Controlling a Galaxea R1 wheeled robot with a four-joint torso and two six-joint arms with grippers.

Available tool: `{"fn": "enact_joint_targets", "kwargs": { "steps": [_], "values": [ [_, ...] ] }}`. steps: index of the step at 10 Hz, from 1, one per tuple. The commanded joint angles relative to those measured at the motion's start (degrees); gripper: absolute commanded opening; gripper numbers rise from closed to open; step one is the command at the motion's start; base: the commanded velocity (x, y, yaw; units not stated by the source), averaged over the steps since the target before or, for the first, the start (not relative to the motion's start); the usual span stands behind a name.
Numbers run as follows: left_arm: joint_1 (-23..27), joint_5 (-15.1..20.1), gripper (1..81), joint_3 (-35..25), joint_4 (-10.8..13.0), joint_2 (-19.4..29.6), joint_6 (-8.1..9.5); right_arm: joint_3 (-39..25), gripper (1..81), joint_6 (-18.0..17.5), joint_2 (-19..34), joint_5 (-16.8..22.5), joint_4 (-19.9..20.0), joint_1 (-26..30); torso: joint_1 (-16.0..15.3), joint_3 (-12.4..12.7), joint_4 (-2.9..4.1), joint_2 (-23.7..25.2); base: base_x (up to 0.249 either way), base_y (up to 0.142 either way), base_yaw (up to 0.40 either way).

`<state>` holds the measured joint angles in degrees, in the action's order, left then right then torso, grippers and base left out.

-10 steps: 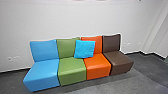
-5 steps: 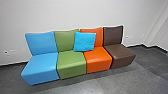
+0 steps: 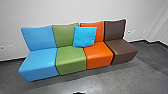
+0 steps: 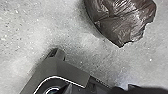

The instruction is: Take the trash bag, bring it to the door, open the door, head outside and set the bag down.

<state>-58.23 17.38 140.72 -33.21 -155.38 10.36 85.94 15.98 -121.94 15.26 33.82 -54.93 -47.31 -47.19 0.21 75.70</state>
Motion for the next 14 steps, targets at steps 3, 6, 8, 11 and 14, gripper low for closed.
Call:
{"fn": "enact_joint_targets", "kwargs": {
  "steps": [3,6,8,11,14],
  "values": [
    [8.0,4.68,81.1,0.35,-1.25,0.86,0.1,3.34,81.1,-1.92,0.44,10.75,0.9,8.47,-6.01,-0.07,0.0,9.4,0.0,0.0,0.0],
    [10.98,6.61,81.1,0.52,-4.92,-0.02,0.27,3.87,81.1,-2.1,-0.08,10.93,0.9,10.14,-10.18,-1.34,0.0,16.03,0.0,0.0,0.0],
    [12.04,7.05,81.1,1.67,-6.96,-0.72,0.27,5.19,81.1,-2.18,-0.87,12.42,0.9,11.19,-12.52,-5.59,0.0,19.76,0.0,0.0,0.0],
    [13.01,8.72,81.1,4.74,-10.12,-1.96,0.89,6.42,81.1,-2.45,-2.36,12.69,0.81,12.25,-15.71,-10.1,0.0,24.83,0.0,0.0,0.0],
    [13.98,9.95,81.1,7.46,-12.76,-3.01,0.89,7.64,81.1,-3.5,-3.95,14.44,0.55,13.92,-19.6,-15.86,0.0,30.97,0.0,0.0,0.0]
  ]
}}
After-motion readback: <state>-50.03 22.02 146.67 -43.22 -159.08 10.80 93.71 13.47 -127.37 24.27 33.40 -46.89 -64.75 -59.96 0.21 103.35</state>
